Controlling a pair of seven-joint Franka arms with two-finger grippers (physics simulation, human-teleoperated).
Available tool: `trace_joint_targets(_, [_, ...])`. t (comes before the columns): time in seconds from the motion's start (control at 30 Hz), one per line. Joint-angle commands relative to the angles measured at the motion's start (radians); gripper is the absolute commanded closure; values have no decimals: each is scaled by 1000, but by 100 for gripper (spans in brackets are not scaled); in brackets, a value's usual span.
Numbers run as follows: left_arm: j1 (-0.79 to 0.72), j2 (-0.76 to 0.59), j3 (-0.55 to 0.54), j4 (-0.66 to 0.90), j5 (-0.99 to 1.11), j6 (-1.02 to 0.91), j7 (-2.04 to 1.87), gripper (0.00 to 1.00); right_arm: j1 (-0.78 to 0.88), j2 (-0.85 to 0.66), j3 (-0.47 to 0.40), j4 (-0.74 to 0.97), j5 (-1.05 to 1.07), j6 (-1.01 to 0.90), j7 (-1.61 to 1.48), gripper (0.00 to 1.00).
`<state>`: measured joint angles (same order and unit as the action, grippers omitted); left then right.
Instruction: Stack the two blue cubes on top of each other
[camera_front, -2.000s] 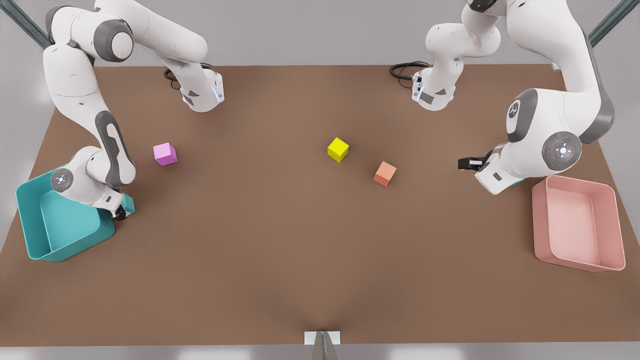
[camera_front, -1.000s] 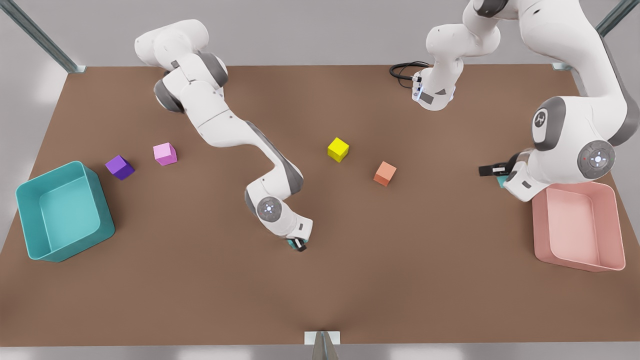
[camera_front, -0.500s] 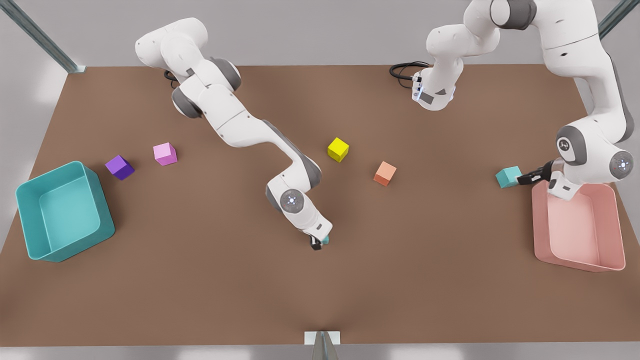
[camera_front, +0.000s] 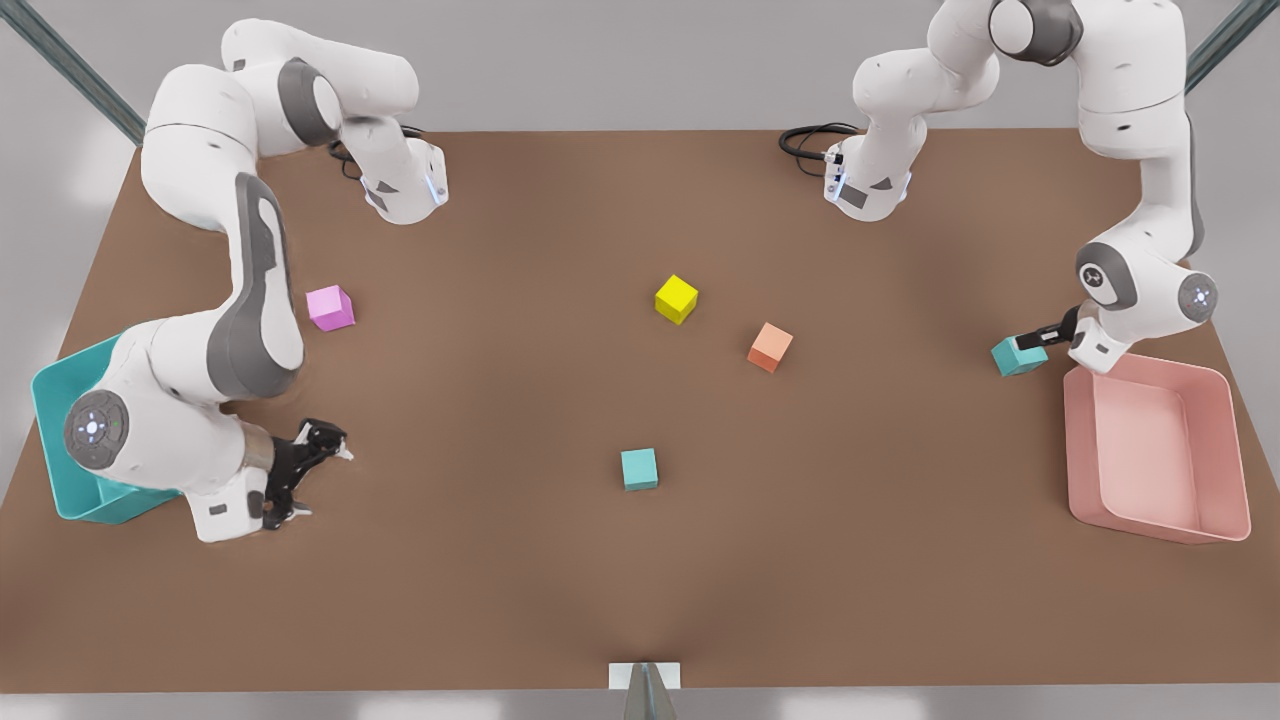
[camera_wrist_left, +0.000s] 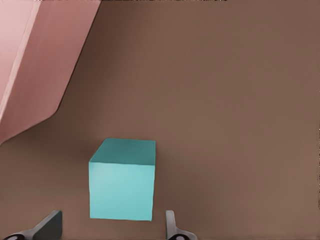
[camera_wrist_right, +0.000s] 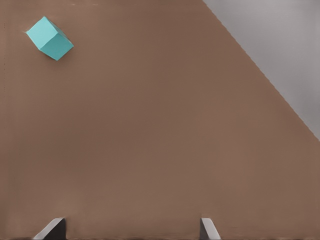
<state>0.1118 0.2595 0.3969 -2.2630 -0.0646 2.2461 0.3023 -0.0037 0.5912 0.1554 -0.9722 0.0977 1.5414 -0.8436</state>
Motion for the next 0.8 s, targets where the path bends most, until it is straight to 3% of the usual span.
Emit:
trace_joint_targets(0.0, [-1,12,0,-1,-17,49,196,0,51,-129,0,23,-12,-477,717,0])
trace_joint_targets(0.03, [0,27,0,-1,-17,72,196,0,67,-201,-5,1,-79,-500,842,0])
trace_joint_targets(0.1, [2,53,0,-1,-17,78,196,0,73,-415,-7,-305,-222,-331,831,0])
trace_joint_targets(0.13, [2,63,0,-1,-17,87,196,0,73,-429,-8,-339,-220,-297,833,0])
trace_joint_targets(0.3, [11,92,0,-1,-17,107,193,0,90,-352,-7,-323,-277,-280,848,0])
trace_joint_targets(0.6, [11,136,0,-35,-77,122,193,0,93,-347,-4,-324,-273,-280,850,0])
trace_joint_targets(0.7, [11,142,0,-35,-78,135,193,20,91,-344,-4,-327,-271,-280,850,0])
trace_joint_targets(0.77, [9,142,0,-35,-78,138,193,26,93,-341,-4,-329,-271,-284,856,0])
